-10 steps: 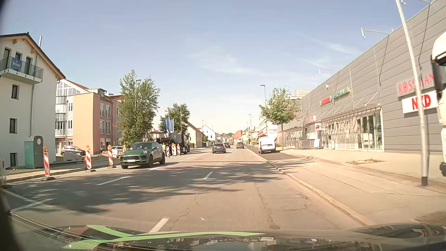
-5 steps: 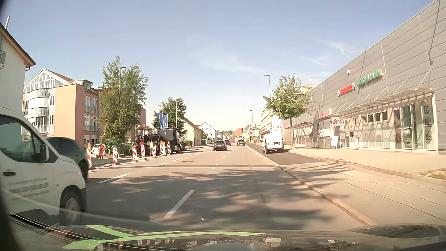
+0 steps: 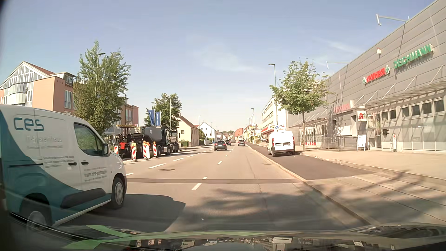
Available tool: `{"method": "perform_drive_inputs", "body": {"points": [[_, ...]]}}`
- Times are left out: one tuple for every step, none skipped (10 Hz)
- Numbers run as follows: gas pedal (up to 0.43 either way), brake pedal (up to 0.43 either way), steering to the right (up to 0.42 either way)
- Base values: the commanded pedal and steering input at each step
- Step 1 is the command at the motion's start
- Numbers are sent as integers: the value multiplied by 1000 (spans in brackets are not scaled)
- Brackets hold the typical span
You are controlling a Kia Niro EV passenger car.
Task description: Follow the waypoints while adhering to traffic rules and regulations
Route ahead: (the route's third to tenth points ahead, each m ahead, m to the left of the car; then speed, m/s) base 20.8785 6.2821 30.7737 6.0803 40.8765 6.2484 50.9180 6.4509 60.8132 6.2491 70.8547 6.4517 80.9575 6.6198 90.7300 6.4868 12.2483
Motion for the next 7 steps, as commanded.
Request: {"method": "perform_drive_inputs", "body": {"points": [[110, 0, -4], [110, 0, -4], [110, 0, -4], [110, 0, -4], [79, 0, -4], [79, 0, -4], [67, 0, -4]]}}
